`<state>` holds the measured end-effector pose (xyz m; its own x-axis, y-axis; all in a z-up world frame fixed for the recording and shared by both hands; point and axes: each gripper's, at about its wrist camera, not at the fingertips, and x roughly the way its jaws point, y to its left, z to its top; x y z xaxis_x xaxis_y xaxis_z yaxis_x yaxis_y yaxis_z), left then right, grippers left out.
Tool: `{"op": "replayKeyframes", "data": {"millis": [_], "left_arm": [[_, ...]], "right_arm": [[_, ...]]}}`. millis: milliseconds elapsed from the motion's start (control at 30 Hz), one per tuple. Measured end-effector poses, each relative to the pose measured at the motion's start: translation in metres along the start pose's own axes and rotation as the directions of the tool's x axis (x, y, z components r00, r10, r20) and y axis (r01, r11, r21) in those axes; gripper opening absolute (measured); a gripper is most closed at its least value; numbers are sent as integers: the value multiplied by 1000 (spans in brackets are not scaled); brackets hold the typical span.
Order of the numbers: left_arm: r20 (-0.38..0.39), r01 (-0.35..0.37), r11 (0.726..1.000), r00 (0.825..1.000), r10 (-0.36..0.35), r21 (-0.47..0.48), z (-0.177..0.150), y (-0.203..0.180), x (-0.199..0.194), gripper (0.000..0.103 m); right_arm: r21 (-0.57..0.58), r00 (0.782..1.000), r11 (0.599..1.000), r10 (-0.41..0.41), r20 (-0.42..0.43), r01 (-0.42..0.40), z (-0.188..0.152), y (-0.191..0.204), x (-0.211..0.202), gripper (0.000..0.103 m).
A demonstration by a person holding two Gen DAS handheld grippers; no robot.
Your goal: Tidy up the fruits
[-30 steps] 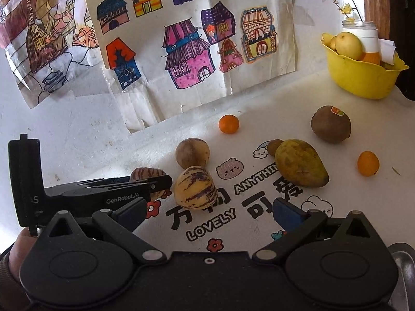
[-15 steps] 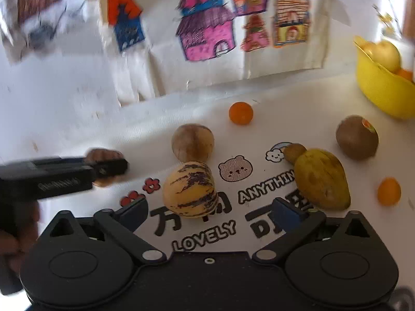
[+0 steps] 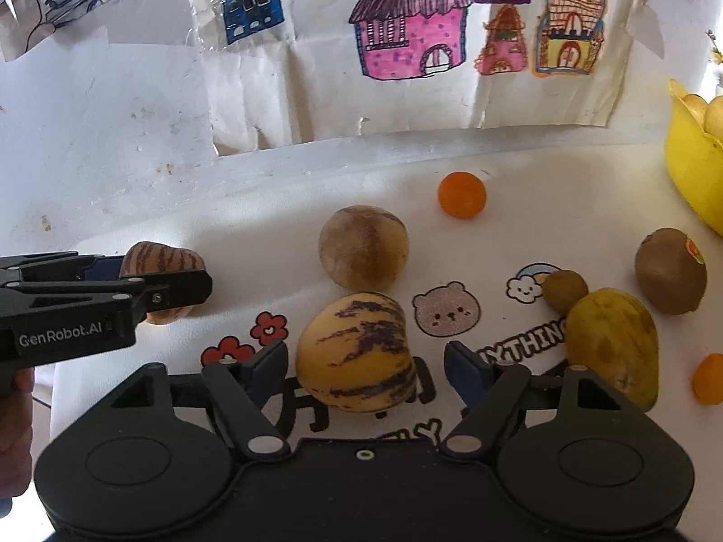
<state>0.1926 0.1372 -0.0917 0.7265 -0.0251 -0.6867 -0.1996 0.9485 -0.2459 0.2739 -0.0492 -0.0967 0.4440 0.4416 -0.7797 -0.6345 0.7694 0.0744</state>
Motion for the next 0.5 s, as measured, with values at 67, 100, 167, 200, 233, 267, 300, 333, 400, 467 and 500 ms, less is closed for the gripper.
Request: {"op": "replayKeyframes", "data": {"millis": [67, 100, 167, 200, 233, 267, 300, 333, 400, 467, 500], "left_arm": [[0, 0, 1000, 1000, 0, 1, 0, 0, 0, 51], [0, 1, 1000, 1000, -1, -1, 0, 0, 0, 51], [0, 2, 1000, 1000, -2, -3, 1, 0, 0, 51], [0, 1, 1000, 1000, -1, -2, 0, 0, 0, 51], [0, 1, 1000, 1000, -1, -3, 0, 0, 0, 51], [1, 0, 1000, 1000, 0, -4, 0, 0, 0, 51], [1, 0, 1000, 1000, 0, -4, 1, 0, 1, 51], [1, -1, 1000, 1000, 1, -3, 1, 0, 1, 51], [0, -1, 1000, 1000, 1, 0, 1, 0, 1, 51], [0, -3, 1000, 1000, 3, 4, 1, -1, 0, 51], [-1, -3, 1000, 1000, 3, 5, 1, -1, 0, 51]], "right_arm": [[-1, 1000, 1000, 6, -7, -6, 0, 0, 2, 65], [-5, 1000, 1000, 3, -5, -3, 0, 1, 2, 60], [-12, 1000, 1000, 13, 1, -13, 0, 2, 1, 54], [-12, 1000, 1000, 12, 0, -12, 1, 2, 1, 54], [-13, 1000, 1000, 11, -1, -11, 1, 2, 1, 54], [-9, 1000, 1000, 11, -1, -11, 1, 2, 1, 54], [-1, 1000, 1000, 14, -1, -14, 1, 1, 1, 53], [7, 1000, 1000, 18, -1, -18, 1, 1, 0, 53], [27, 1000, 999, 31, -1, -31, 0, -2, -4, 53], [34, 999, 999, 35, 5, -35, -1, -1, -7, 53], [32, 999, 999, 32, 9, -32, -2, 0, -10, 53]]}}
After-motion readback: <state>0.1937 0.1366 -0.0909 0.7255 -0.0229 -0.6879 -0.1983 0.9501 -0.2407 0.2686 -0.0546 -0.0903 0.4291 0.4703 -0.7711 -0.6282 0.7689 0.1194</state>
